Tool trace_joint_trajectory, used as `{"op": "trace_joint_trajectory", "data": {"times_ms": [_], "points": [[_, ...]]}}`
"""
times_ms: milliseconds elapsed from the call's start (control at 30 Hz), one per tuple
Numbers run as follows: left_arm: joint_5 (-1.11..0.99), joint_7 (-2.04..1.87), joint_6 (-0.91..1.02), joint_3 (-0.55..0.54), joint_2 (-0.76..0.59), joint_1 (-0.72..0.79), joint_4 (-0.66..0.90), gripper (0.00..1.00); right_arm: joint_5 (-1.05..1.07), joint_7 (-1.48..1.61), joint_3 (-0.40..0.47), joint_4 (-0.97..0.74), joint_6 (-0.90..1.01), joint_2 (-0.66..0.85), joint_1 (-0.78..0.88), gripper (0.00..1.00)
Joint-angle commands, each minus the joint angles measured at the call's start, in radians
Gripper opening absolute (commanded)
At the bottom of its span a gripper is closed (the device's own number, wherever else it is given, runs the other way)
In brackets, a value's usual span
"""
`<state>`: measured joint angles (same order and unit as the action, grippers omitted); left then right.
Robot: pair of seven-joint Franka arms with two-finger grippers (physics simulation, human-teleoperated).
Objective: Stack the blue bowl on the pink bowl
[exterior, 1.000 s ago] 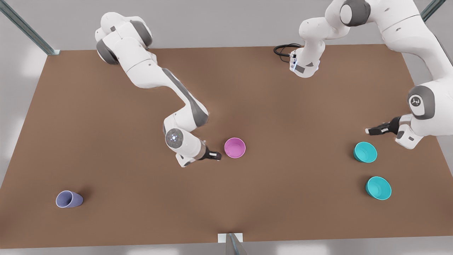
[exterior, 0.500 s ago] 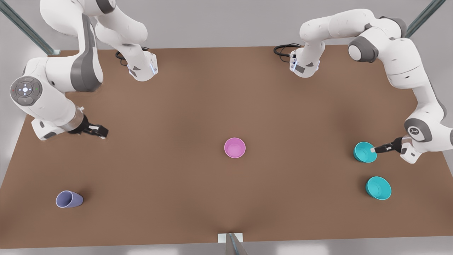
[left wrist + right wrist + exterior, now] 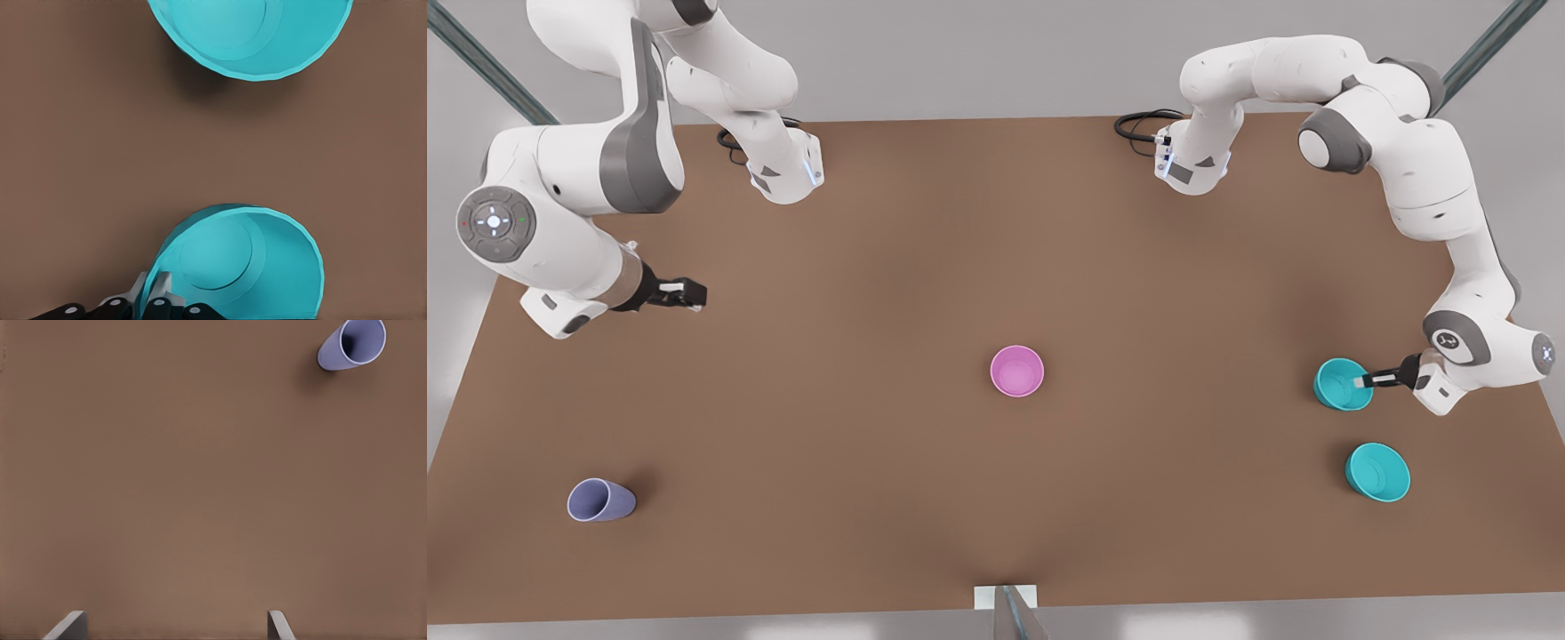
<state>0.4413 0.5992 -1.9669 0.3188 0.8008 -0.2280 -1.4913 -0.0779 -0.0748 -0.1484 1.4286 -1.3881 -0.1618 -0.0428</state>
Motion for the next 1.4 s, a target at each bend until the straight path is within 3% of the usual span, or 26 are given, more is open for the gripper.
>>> {"op": "trace_joint_trajectory", "data": {"times_ms": [0,67,200,267,433,700,1267,1300,1333,1367], "points": [[0.017,0.108,0.0,0.0,-0.035,0.009,-0.003,0.21,0.003,0.151,0.0,0.0,0.011,0.001,0.0,1.0],[0.014,-0.016,0.071,0.0,-0.129,0.059,-0.012,0.21,0.003,0.151,0.0,0.0,0.011,-0.001,0.0,1.0],[-0.118,-0.165,0.184,0.0,-0.339,0.412,-0.081,0.21,0.003,0.151,0.0,0.001,0.011,-0.001,0.0,1.0],[-0.113,-0.349,0.155,-0.001,-0.312,0.619,-0.052,0.21,0.004,0.151,0.0,0.001,0.011,-0.002,0.0,1.0],[-0.113,-0.899,0.155,-0.023,-0.057,0.877,0.264,0.21,0.02,0.151,0.001,0.003,0.011,-0.008,-0.002,1.0],[-0.095,-1.082,0.152,-0.115,0.043,0.935,0.302,0.21,0.021,0.151,0.001,0.003,-0.002,-0.018,-0.002,1.0],[-0.089,-1.076,0.152,-0.13,0.077,0.941,0.306,0.21,0.033,0.155,0.001,0.006,-0.012,-0.027,-0.02,1.0],[-0.089,-1.046,0.152,-0.13,0.077,0.941,0.304,0.42,0.033,0.155,0.001,0.009,-0.012,-0.027,-0.02,1.0],[-0.089,-1.03,0.154,-0.13,0.077,0.938,0.304,1.0,0.033,0.155,0.001,0.009,-0.012,-0.027,-0.02,1.0],[-0.087,-1.03,0.154,-0.13,0.075,0.937,0.304,1.0,0.033,0.155,0.001,0.009,-0.012,-0.027,-0.02,1.0]]}}
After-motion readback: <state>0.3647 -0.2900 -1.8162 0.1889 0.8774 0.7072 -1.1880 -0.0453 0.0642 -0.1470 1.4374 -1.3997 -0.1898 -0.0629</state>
